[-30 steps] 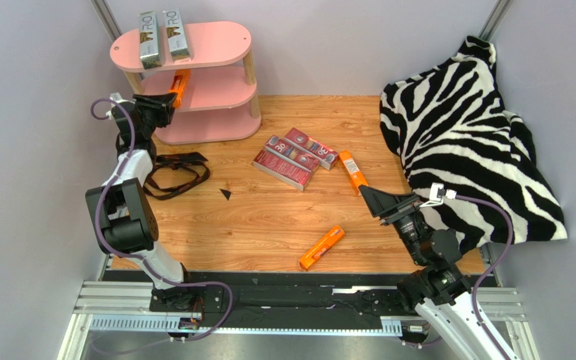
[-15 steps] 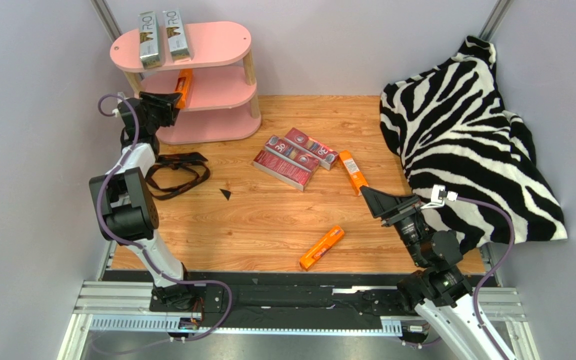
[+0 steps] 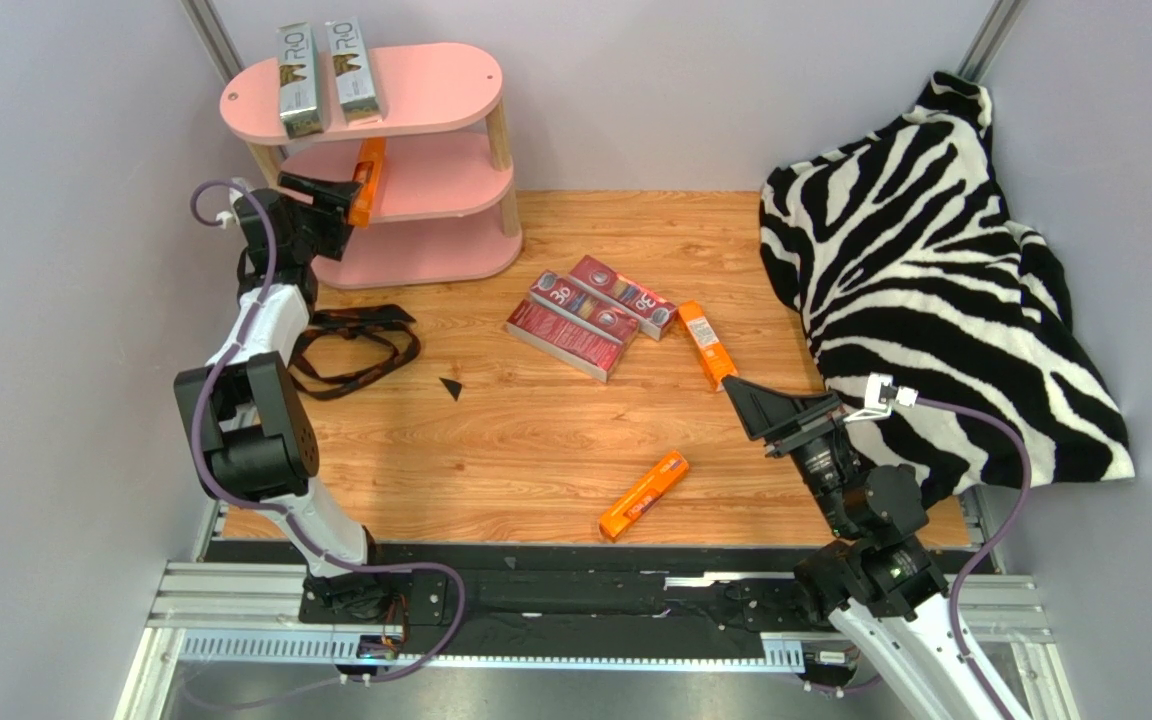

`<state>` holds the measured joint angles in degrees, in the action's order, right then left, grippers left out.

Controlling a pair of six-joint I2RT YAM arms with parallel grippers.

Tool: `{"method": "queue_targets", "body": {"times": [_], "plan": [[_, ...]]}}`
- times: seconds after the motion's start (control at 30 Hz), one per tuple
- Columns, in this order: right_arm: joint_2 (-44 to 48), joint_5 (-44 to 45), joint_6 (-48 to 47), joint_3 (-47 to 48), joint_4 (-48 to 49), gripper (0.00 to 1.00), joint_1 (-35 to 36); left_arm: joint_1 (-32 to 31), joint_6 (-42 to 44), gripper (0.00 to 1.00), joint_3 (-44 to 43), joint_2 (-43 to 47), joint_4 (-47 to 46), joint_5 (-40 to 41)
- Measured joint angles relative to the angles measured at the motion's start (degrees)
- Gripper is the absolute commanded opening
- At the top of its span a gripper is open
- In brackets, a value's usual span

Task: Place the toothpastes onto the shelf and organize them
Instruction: Place the toothpaste on the shelf.

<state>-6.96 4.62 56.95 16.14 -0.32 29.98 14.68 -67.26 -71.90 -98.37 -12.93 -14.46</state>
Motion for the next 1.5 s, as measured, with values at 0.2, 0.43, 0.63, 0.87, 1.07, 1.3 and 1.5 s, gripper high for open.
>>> {"method": "queue_targets", "body": {"times": [0.2,0.43,0.63,0.87,1.07,1.3,1.5], "plan": [[0.4,0.0,0.0,0.0,-0.3,1.00,0.0,-0.1,2.0,0.84,0.0,0.3,4.7,1.6],[0.7,0.0,0.0,0.0,-1.1,1.00,0.0,-0.3,3.5,0.86,1.5,1.8,6.4,3.3],[0.9,-0.2,0.0,0.0,-2.3,1.00,0.0,-0.5,4.2,0.87,5.9,8.0,5.6,4.0],[1.7,-0.2,0.0,0.0,-3.8,1.00,0.0,-0.9,4.2,0.87,14.2,13.9,1.5,2.5],[2.5,-0.2,-0.3,0.2,-6.9,1.00,0.0,-2.3,7.8,0.86,20.7,21.2,3.8,0.2],[2.5,0.0,-0.4,0.7,-10.6,1.00,0.0,-9.8,18.0,0.86,22.7,33.2,9.2,-3.2],[2.4,0.0,-0.3,0.8,-12.5,1.00,0.0,-18.8,28.4,0.85,22.5,35.7,18.7,-5.2]]}}
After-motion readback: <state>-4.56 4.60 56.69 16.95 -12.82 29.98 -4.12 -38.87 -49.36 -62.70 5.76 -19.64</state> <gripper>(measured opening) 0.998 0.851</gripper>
